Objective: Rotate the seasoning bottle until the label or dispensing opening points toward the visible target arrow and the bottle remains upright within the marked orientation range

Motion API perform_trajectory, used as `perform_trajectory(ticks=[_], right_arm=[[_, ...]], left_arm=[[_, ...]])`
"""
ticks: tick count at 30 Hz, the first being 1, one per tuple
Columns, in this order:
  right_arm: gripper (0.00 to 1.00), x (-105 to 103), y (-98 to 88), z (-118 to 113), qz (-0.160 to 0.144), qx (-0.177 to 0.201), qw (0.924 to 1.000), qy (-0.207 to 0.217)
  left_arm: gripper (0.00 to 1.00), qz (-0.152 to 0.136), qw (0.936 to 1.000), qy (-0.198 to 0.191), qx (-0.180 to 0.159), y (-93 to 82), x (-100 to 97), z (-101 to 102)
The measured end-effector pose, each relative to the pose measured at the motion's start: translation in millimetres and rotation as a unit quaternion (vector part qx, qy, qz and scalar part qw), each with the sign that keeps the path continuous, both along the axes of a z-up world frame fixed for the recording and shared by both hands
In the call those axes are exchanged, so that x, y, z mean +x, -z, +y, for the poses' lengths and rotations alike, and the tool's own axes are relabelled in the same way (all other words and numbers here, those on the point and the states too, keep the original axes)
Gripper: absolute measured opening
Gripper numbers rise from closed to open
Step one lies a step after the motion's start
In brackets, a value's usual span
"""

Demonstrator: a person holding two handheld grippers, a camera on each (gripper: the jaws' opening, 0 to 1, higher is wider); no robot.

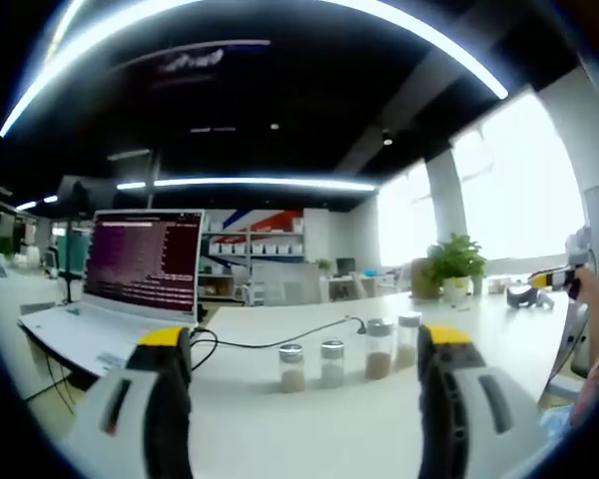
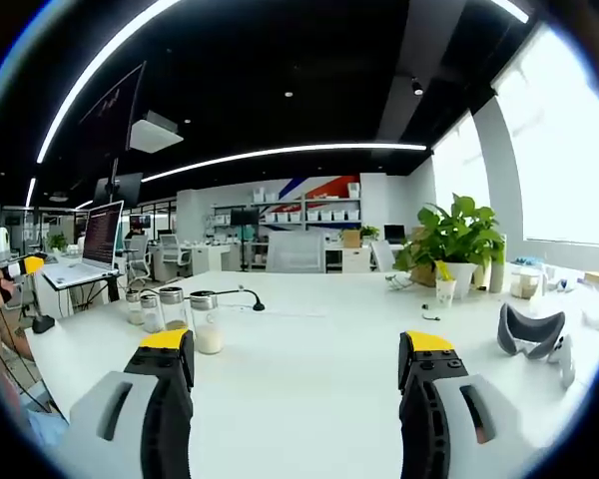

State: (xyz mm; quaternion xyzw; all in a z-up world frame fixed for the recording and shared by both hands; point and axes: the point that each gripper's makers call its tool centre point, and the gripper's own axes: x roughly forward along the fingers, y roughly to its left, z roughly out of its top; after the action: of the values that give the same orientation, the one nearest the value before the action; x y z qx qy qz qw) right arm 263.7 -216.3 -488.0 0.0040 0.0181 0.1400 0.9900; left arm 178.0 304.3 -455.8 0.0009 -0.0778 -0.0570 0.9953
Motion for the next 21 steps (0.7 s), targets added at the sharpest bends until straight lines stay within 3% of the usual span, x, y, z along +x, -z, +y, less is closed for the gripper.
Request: perform_trajectory(ticks=[15,19,21], right_arm=[[0.87,-1,-4.9,2,-0.011,0.017,0.9998,0.003],[0.87,-1,1.3,8,0.003,0.015,0.9999,-0.001],[0.88,-4,-2.7,13,-0.005,0.012,0.9999,-0.003]], left_arm=[[1.0,0.001,1.0,0.008,-0.001,-0.7,0.2,-2],[1.0,0.006,0.9999,0.011,-0.001,1.5,0.6,-4],[1.0,0.007,0.9999,0.012,-0.003,1.9,0.5,-4]])
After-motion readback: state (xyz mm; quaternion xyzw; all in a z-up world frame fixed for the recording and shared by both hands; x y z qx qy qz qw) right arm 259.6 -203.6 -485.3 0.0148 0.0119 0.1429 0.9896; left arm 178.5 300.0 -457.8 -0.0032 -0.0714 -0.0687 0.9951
